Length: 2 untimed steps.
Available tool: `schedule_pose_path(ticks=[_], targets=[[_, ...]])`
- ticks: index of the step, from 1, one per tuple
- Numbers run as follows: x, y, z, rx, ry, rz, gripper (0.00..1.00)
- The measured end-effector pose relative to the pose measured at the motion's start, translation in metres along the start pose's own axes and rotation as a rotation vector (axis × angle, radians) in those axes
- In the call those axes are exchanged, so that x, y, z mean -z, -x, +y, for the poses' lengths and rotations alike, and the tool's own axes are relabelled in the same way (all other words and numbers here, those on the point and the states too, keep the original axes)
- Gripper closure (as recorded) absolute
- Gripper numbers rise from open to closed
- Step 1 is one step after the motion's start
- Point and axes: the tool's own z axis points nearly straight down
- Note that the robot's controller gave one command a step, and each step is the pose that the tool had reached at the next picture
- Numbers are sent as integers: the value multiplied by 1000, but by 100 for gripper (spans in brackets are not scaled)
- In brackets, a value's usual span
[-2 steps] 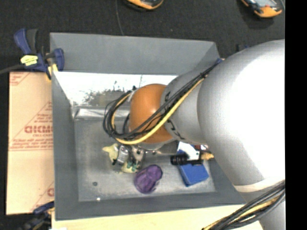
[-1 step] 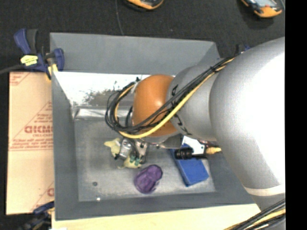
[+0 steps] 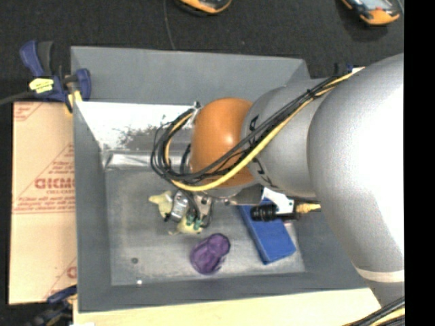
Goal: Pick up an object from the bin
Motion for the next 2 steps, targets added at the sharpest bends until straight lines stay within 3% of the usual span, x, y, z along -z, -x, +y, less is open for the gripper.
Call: schedule_pose_path(ticks=[1,2], targets=[[23,-1,-1,2,-7,7,100],[57,2,0,5,0,-1,100]])
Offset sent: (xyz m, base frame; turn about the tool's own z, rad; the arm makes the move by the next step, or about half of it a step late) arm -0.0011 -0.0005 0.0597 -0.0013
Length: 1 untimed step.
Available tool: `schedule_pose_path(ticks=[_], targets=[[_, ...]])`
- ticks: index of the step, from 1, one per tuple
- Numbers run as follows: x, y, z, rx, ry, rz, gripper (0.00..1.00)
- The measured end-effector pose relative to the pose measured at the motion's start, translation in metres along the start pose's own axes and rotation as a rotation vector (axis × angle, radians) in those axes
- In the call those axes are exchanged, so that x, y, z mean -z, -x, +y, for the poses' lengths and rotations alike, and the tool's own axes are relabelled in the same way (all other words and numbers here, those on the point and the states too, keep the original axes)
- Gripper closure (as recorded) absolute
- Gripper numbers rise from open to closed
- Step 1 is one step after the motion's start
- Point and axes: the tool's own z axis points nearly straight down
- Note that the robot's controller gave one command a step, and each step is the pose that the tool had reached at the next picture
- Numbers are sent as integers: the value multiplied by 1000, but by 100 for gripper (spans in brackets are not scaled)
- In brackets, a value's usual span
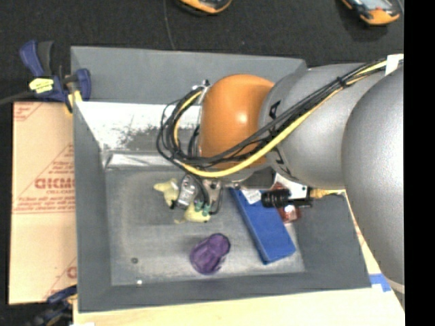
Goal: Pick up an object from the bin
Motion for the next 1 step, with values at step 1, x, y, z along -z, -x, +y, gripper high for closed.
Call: schedule_pose_path(ticks=[1], targets=[[11,0,-1,2,-1,2,100]])
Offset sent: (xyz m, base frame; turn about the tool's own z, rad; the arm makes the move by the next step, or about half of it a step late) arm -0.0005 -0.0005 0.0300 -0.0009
